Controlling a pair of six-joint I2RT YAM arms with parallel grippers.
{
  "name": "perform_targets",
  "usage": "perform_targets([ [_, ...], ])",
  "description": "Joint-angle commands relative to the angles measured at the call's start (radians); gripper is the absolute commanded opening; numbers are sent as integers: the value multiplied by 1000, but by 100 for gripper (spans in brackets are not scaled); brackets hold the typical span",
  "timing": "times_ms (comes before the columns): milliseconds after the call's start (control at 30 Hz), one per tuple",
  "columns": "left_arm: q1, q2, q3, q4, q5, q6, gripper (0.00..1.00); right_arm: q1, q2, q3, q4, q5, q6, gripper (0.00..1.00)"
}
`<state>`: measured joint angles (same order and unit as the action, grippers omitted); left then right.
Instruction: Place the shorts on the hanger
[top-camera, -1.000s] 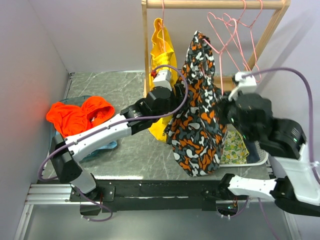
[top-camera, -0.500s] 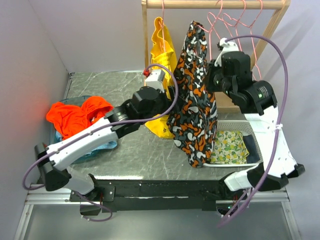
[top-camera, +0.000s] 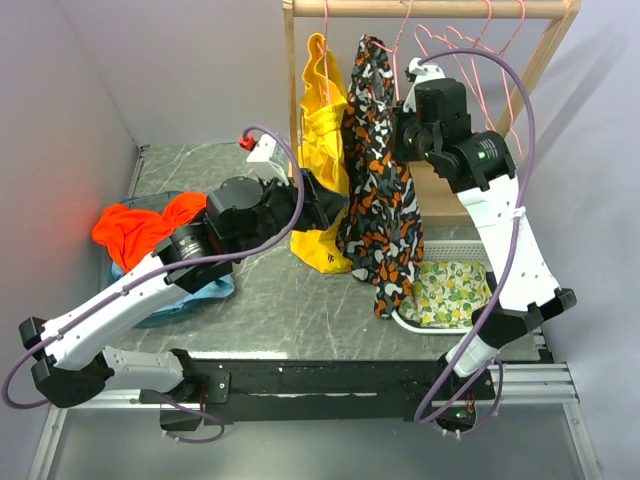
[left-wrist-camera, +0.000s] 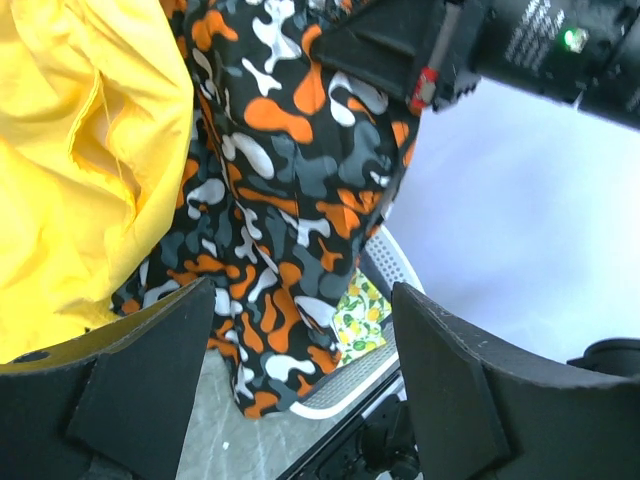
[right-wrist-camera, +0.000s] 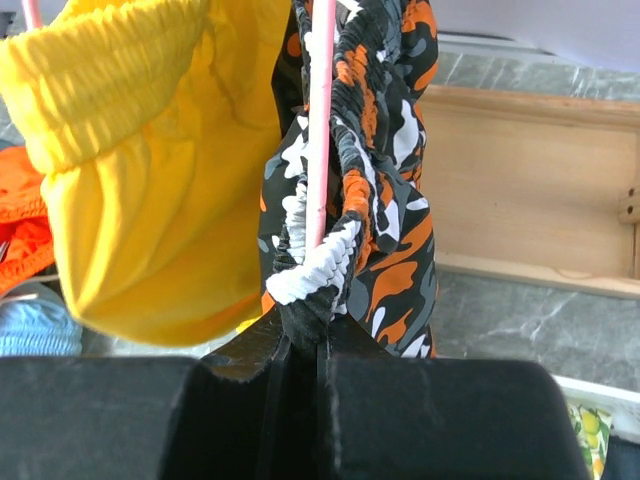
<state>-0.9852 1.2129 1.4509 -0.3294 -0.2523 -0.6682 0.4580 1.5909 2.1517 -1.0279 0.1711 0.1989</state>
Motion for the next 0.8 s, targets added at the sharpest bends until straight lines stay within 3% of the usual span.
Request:
perform_targets([
  [0, -1, -32, -23, -20, -16, 30, 77, -7, 12, 60, 127, 31, -35, 0],
  [300, 5, -36, -44, -19, -19, 25, 79, 13, 86, 141, 111, 76, -61, 0],
  [700, 10, -82, -112, -30, -59, 18, 84, 36, 86, 68, 157, 117, -24, 0],
  [767, 10, -90, -122, -34, -65, 15, 85, 37, 80, 76, 144, 131, -16, 7],
])
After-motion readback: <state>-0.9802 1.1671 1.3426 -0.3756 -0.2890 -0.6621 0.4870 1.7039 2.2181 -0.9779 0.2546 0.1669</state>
